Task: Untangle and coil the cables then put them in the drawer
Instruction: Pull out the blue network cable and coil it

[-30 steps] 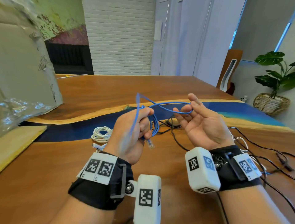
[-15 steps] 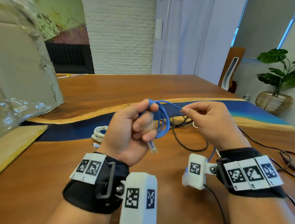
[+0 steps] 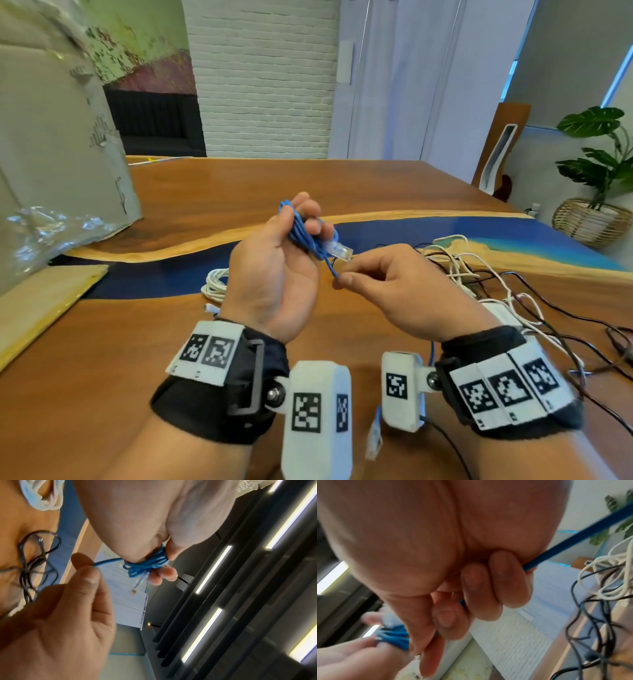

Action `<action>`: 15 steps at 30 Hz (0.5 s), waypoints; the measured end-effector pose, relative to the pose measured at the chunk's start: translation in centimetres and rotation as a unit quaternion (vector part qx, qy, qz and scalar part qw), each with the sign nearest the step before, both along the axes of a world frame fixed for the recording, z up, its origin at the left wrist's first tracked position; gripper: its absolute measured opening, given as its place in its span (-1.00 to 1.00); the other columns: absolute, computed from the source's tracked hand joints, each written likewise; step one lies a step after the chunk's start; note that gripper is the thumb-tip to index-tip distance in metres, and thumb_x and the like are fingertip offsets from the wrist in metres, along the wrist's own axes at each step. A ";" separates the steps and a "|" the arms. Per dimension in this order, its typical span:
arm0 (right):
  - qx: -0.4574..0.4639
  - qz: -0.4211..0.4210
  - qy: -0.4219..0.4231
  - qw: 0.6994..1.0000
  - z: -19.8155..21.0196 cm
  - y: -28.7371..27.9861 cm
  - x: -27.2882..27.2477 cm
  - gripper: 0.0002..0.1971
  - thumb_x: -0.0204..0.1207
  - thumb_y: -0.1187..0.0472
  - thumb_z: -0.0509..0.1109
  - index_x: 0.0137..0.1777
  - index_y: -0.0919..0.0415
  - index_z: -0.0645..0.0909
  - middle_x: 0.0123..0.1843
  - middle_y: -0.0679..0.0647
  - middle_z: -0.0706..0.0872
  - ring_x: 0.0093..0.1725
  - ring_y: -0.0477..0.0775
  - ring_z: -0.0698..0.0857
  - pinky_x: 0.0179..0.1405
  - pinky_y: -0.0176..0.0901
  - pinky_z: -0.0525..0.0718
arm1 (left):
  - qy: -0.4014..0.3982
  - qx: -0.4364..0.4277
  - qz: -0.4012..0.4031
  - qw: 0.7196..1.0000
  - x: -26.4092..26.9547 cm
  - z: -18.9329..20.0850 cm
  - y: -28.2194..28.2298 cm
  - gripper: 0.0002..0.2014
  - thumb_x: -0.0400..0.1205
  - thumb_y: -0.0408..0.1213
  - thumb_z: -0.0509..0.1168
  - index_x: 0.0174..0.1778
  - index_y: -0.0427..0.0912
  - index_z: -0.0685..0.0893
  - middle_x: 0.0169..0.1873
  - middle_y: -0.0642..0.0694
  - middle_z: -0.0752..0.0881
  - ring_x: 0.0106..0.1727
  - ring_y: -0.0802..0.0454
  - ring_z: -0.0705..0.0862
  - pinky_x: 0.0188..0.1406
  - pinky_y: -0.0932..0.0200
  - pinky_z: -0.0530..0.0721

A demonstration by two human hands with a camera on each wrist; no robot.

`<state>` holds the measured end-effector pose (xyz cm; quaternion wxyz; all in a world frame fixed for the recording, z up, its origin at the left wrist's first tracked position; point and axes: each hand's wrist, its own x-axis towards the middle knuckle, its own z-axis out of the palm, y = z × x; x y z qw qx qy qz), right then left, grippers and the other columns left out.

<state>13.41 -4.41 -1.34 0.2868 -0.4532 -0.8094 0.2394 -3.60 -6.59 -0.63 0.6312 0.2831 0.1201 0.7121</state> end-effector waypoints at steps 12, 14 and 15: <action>-0.038 0.060 0.225 0.972 2.0 -1.8 1.1 -0.85 0.62 0.50 0.40 -0.17 0.51 0.72 -0.67 -0.12 0.58 -0.67 -0.29 0.56 -0.60 -0.59 0.46 | 0.533 -0.022 -0.040 0.845 -1.0 -1.7 0.1 -0.80 0.80 -0.44 0.16 0.02 -0.33 0.70 -0.31 -0.16 0.76 -0.45 0.05 0.64 -0.43 0.16 0.63; 0.030 0.028 0.241 0.970 1.7 -0.8 1.8 -0.89 0.54 0.44 0.53 -0.20 0.30 0.80 -0.49 -0.05 0.77 -0.52 -0.23 0.68 -0.44 -0.50 0.57 | 0.504 -0.014 -0.110 0.856 -1.2 -1.5 -0.3 -0.72 0.81 -0.35 0.13 0.00 -0.40 0.72 -0.55 -0.15 0.61 -0.59 0.03 0.42 -0.51 0.16 0.49; 0.052 0.021 0.238 0.970 1.4 -0.4 1.9 -0.88 0.51 0.40 0.57 -0.19 0.20 0.83 -0.36 -0.02 0.84 -0.38 -0.19 0.75 -0.31 -0.39 0.67 | 0.476 -0.019 -0.129 0.870 -1.4 -1.4 -0.5 -0.63 0.82 -0.26 0.11 -0.06 -0.41 0.73 -0.64 -0.13 0.49 -0.64 0.04 0.30 -0.56 0.17 0.41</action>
